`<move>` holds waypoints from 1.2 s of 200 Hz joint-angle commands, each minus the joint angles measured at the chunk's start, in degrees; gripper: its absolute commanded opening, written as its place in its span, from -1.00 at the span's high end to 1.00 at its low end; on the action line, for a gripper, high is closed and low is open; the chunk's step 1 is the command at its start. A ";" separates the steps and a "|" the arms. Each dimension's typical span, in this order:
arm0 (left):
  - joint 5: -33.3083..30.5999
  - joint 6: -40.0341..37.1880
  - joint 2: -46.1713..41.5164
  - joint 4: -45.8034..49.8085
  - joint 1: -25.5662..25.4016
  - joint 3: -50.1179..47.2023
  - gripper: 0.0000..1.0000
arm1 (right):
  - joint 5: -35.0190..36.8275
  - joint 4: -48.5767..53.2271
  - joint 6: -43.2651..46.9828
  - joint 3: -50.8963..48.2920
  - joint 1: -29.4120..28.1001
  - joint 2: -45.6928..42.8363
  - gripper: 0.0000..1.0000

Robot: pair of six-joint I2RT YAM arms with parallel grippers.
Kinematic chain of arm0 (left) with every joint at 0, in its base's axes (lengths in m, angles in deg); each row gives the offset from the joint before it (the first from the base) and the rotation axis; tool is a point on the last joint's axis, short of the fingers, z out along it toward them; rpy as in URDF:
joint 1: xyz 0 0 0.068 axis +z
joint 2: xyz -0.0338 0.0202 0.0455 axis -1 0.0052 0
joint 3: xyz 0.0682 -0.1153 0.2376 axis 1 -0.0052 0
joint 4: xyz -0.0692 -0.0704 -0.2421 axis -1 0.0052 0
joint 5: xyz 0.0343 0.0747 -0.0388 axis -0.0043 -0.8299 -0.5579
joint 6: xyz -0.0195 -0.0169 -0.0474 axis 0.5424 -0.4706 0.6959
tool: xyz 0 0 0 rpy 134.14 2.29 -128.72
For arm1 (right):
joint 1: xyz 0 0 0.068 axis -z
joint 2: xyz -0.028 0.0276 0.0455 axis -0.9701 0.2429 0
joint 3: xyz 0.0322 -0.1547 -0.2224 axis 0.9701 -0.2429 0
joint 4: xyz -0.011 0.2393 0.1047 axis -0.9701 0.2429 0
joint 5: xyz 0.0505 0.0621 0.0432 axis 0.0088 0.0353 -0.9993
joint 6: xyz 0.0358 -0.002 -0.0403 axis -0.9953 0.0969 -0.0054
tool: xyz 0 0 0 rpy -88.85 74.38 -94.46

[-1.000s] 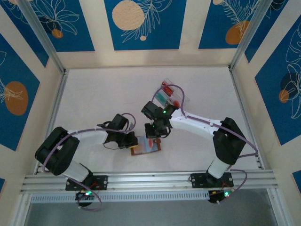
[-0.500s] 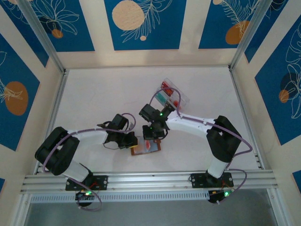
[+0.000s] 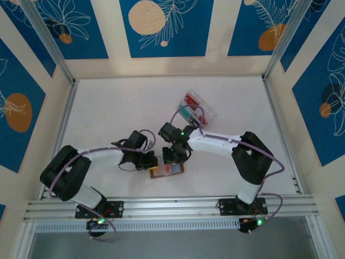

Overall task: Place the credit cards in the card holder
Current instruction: Insert the credit card into the card slot.

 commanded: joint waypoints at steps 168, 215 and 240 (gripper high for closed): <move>-7.23 -4.01 -1.45 18.58 -8.02 16.66 0.80 | -3.98 -0.68 2.82 -4.92 5.10 -7.06 1.00; -7.98 -3.46 5.26 16.57 -8.76 15.96 0.82 | -4.75 -1.62 4.15 -7.15 7.60 -9.38 1.00; -11.00 -4.72 5.38 19.29 -8.66 14.94 0.82 | -6.02 -5.00 4.86 -8.95 8.75 -10.91 1.00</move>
